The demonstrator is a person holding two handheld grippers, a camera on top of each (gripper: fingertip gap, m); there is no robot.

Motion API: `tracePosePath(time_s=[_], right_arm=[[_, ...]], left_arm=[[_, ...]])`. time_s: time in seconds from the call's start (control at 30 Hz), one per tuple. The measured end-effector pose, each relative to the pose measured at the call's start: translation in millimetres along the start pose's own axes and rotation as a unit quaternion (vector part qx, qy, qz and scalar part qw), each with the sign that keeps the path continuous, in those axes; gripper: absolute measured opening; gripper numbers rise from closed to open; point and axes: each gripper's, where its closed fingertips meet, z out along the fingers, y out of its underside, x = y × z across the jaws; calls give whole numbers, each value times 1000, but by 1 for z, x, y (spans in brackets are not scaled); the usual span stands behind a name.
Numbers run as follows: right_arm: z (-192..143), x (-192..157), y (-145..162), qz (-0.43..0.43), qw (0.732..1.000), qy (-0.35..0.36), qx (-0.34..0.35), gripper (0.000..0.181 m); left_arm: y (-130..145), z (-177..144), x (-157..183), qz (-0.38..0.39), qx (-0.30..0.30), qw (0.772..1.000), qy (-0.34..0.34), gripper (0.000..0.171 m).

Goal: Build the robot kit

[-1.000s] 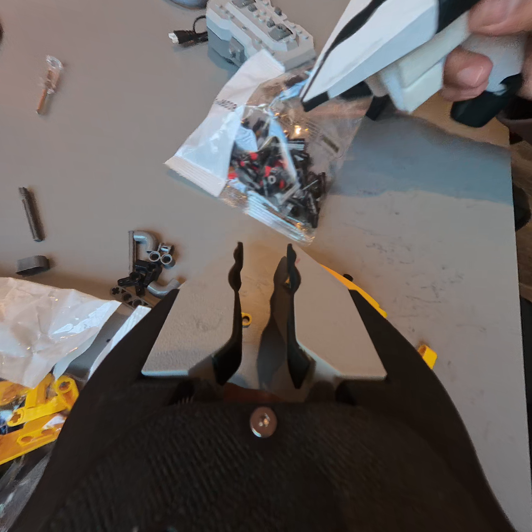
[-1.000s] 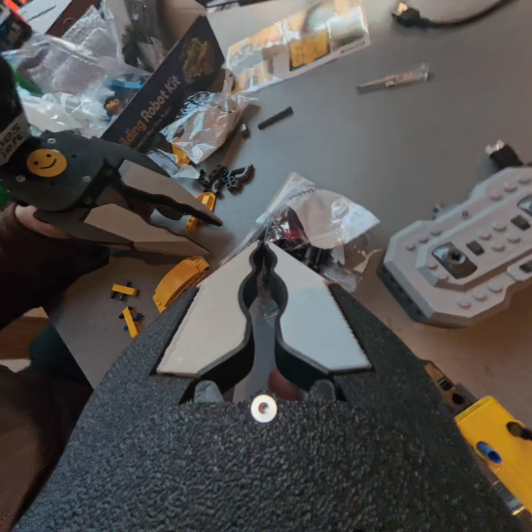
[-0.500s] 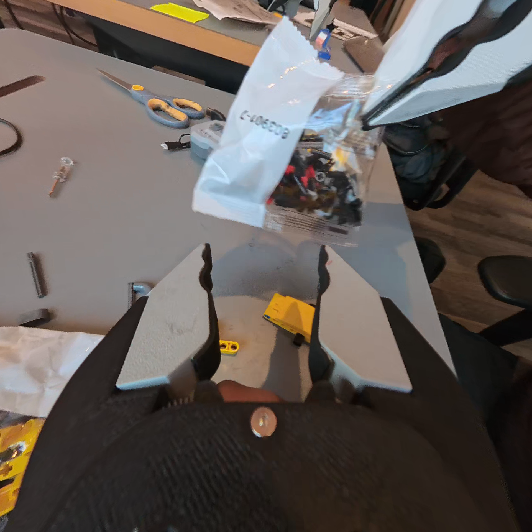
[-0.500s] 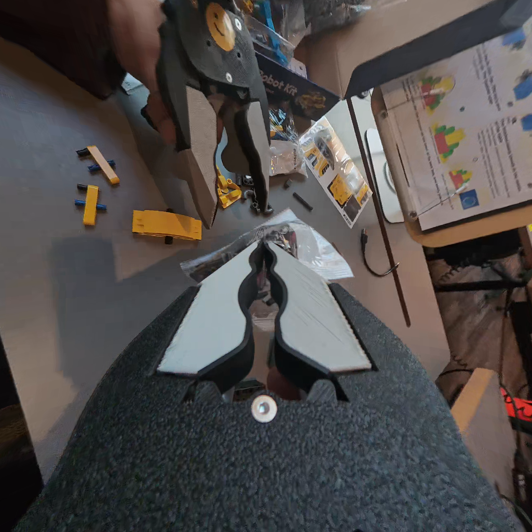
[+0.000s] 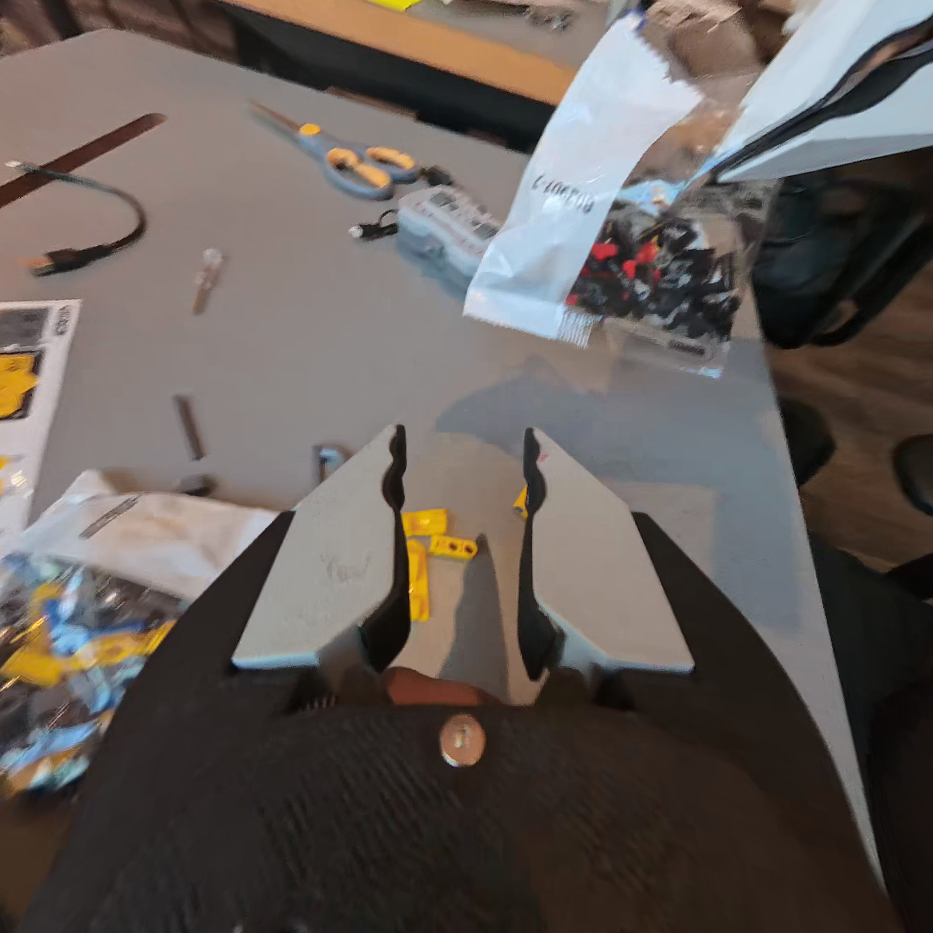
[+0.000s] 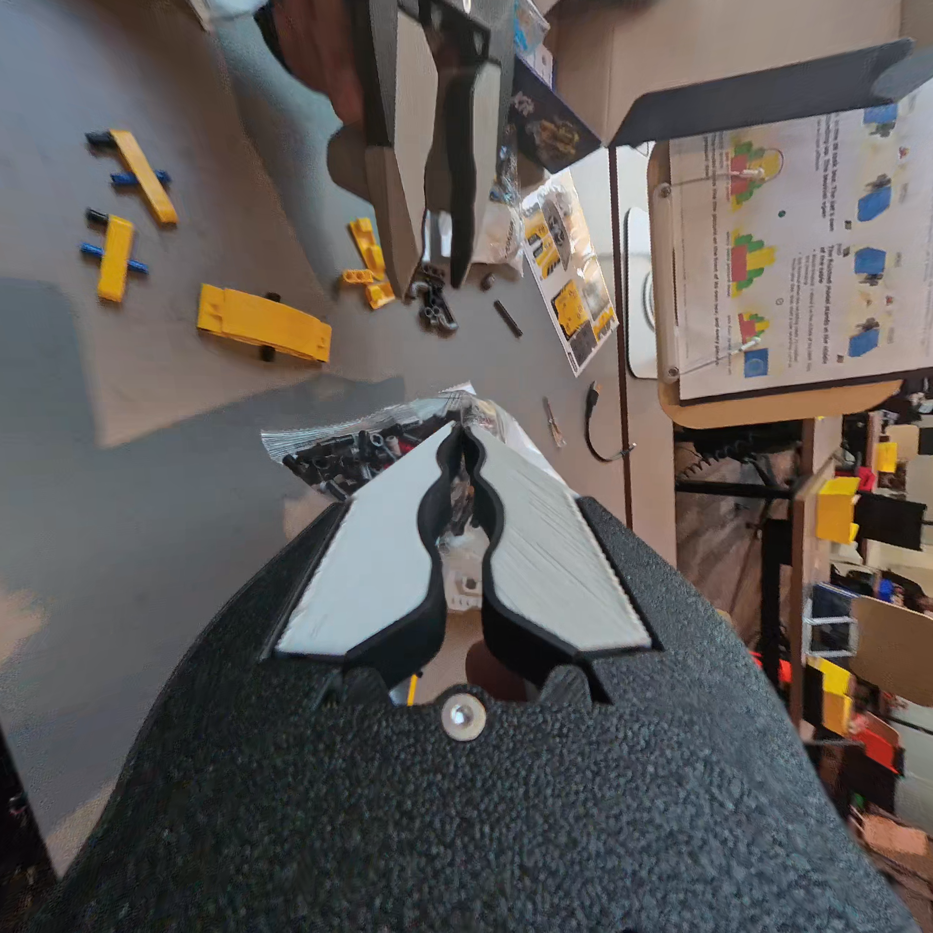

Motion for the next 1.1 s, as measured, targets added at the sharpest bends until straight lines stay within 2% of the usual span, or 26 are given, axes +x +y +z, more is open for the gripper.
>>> tracePosePath(time_s=[0.03,0.13,0.2,0.27,0.4,0.47,0.53,0.63,0.7,0.8,0.9,1.1], right_arm=[[2,3,3,-4,1000,11,-11,0],[12,7,5,10,999,22,-29,0],[21,13,11,35,997,35,-53,0],[28,16,10,65,996,31,-49,0],[31,20,-9,96,995,24,-20,0],[26,24,-15,110,994,24,-10,0],[22,24,-19,135,991,10,-1,0],[20,29,-4,161,986,20,-31,0],[25,33,13,179,982,33,-54,0],[39,41,26,212,974,46,-61,0],[62,54,36,234,967,68,-69,0],[120,68,64,327,938,77,-83,0]], left_arm=[[3,-6,-4,0,-19,1000,-13,46],[13,-16,14,30,-58,998,12,59],[12,-11,16,46,-57,997,-8,68],[12,3,18,49,-56,997,-21,74],[29,24,41,-13,-86,994,65,84],[26,24,47,-41,-67,992,102,85],[21,21,45,-48,-51,992,105,82],[24,11,16,4,-77,997,9,78],[17,-3,-3,7,-72,996,-50,73],[-6,-24,-29,-45,-5,993,-113,67],[-21,-41,-65,-92,57,972,-207,40],[-15,-40,-87,-128,66,951,-273,46]])
